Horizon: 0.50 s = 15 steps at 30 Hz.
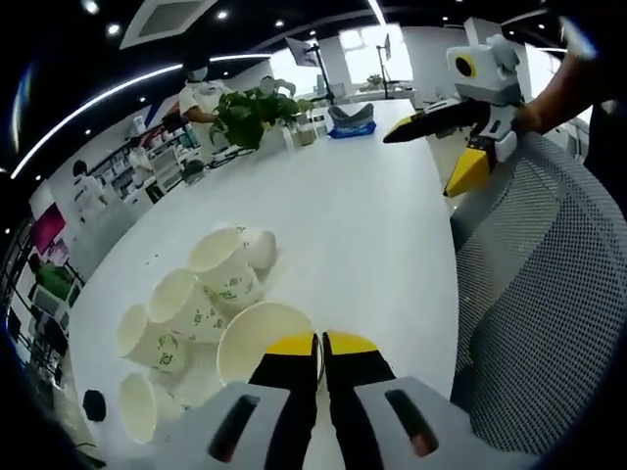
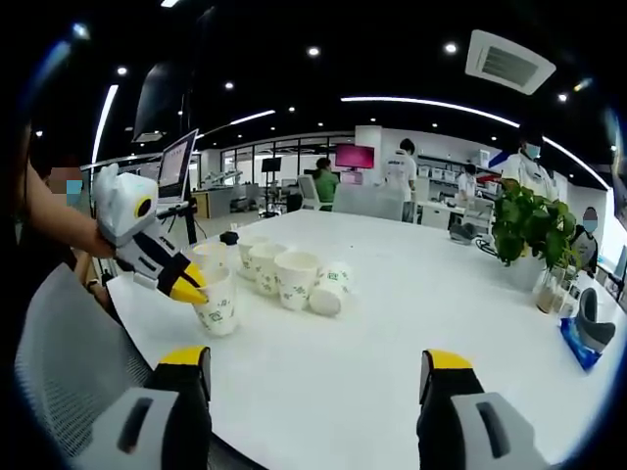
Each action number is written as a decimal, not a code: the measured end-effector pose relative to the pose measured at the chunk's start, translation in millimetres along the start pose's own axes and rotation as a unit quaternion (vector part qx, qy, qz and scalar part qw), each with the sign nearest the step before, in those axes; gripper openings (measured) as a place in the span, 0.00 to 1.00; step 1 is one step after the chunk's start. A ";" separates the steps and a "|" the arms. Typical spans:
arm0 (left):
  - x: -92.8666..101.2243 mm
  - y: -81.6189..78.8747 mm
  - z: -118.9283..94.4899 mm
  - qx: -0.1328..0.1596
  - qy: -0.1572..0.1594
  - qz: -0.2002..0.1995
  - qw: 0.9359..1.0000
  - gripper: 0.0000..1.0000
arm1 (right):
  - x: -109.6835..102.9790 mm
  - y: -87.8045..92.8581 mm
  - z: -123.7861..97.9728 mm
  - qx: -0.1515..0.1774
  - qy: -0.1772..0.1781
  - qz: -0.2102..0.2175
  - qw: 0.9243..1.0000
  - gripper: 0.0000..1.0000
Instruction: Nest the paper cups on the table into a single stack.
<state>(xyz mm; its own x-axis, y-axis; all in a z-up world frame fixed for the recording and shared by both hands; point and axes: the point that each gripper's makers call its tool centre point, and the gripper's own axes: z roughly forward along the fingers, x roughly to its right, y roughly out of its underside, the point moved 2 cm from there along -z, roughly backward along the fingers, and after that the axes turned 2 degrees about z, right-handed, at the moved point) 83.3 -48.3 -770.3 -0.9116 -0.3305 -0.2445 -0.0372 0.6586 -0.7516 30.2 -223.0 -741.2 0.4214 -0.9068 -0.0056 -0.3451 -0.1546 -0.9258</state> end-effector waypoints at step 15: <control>11.0 -1.0 4.0 0.002 0.012 -0.001 1.000 0.00 | -0.8 0.7 0.3 -0.003 -0.003 -0.002 1.000 0.89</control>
<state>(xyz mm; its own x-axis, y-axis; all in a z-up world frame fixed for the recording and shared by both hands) 74.9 -55.3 -774.6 -0.9208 -0.3154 -0.2293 -0.0366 0.6554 -0.7544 29.9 -222.3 -741.9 0.4273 -0.9041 -0.0048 -0.3490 -0.1600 -0.9233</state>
